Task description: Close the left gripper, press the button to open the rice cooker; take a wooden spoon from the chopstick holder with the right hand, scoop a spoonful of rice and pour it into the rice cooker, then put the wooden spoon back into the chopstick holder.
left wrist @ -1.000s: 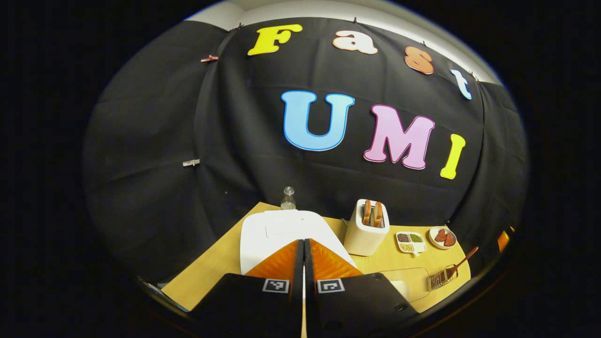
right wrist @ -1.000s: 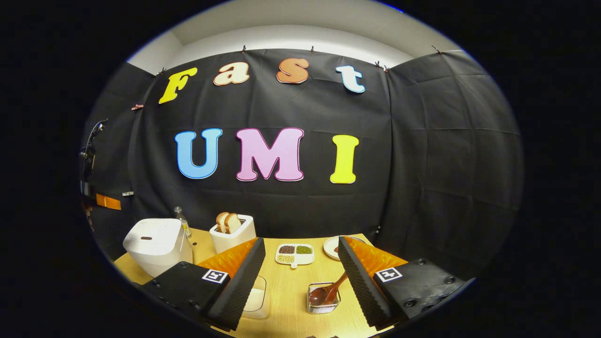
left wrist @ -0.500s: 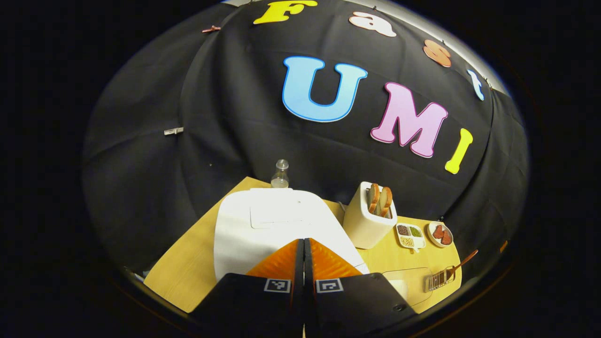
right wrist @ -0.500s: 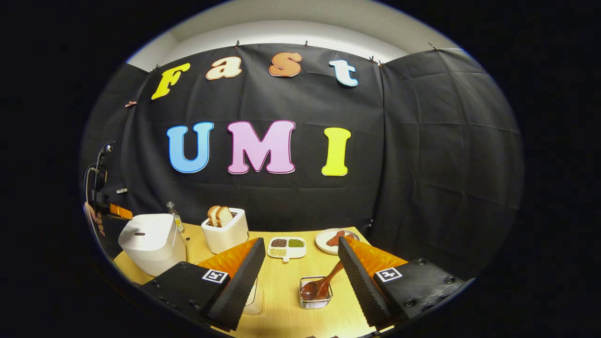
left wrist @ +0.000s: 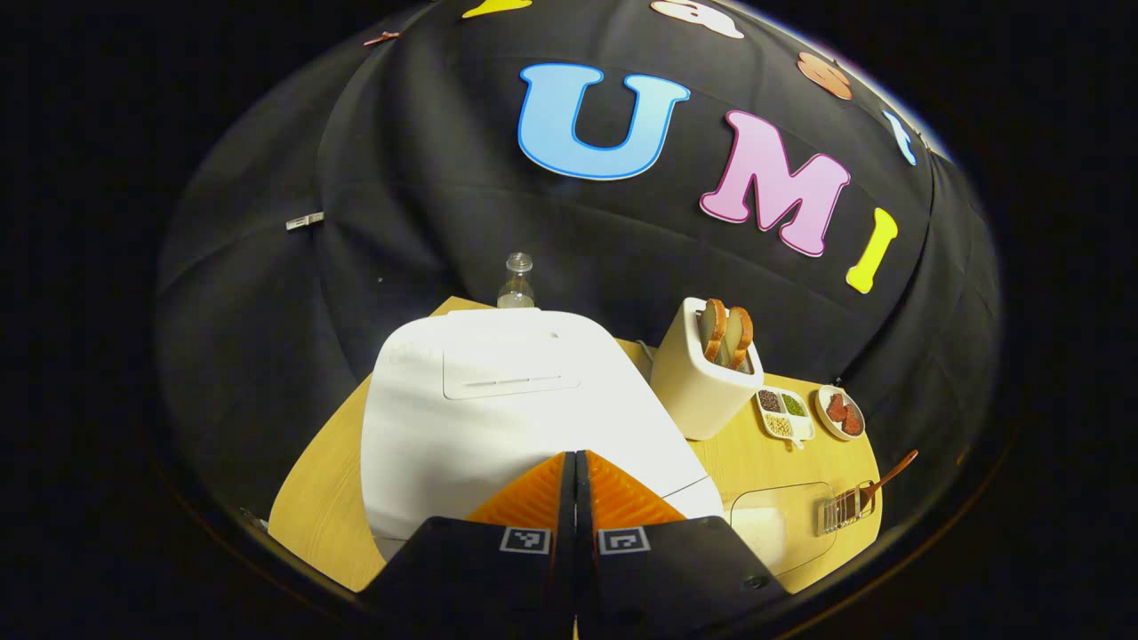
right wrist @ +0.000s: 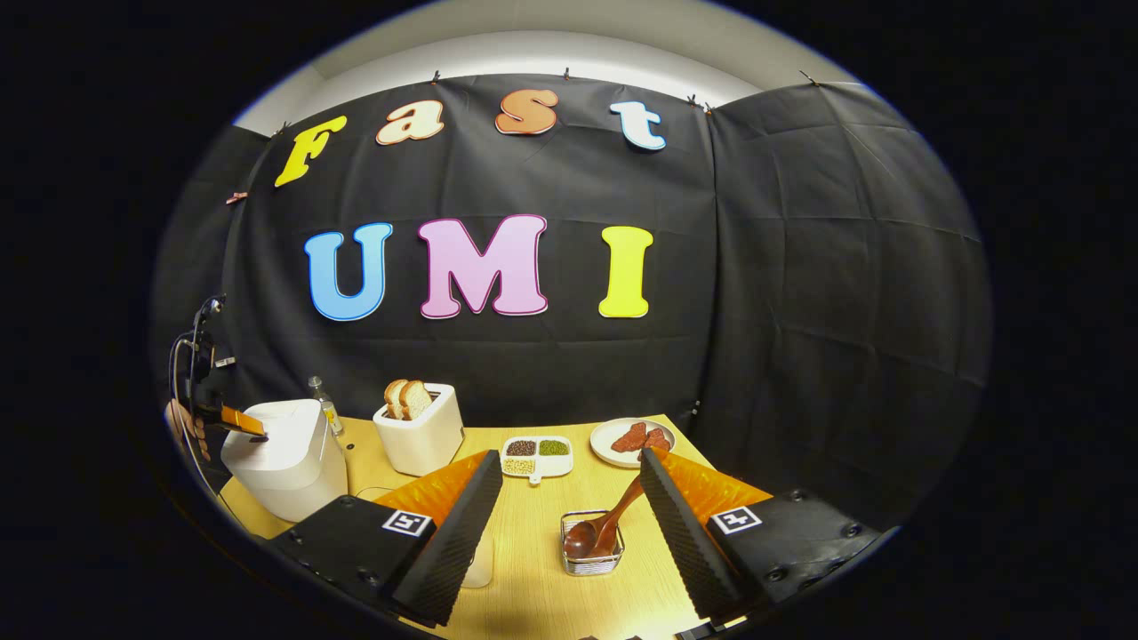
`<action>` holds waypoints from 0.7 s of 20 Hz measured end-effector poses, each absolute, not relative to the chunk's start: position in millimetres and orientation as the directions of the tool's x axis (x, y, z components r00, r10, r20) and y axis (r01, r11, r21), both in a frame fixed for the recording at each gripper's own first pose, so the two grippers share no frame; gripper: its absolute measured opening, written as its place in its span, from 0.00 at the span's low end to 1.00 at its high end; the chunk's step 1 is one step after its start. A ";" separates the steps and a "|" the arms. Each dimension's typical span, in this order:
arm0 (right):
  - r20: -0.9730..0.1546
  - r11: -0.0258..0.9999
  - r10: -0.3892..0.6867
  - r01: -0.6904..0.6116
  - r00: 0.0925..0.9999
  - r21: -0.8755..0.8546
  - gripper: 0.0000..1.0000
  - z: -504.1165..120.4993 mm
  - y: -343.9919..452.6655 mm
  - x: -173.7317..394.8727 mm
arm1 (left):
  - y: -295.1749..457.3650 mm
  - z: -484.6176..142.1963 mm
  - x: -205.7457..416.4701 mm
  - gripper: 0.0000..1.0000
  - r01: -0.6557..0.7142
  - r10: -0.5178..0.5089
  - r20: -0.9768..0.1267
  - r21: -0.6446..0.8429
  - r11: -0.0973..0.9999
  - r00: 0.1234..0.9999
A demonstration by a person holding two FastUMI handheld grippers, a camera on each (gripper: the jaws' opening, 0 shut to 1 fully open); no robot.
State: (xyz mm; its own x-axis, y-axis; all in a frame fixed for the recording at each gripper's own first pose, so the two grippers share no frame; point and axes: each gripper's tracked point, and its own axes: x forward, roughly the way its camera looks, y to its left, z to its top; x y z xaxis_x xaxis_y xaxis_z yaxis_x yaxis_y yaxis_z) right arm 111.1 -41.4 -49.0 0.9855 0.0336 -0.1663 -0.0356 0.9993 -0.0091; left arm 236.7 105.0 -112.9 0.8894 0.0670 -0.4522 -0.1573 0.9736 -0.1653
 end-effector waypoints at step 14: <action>-0.194 0.998 0.054 -0.050 0.980 0.028 0.98 -61.1 -56.2 110.6 | 103.3 -106.9 234.0 0.06 -0.211 0.144 -0.424 -0.115 0.971 0.894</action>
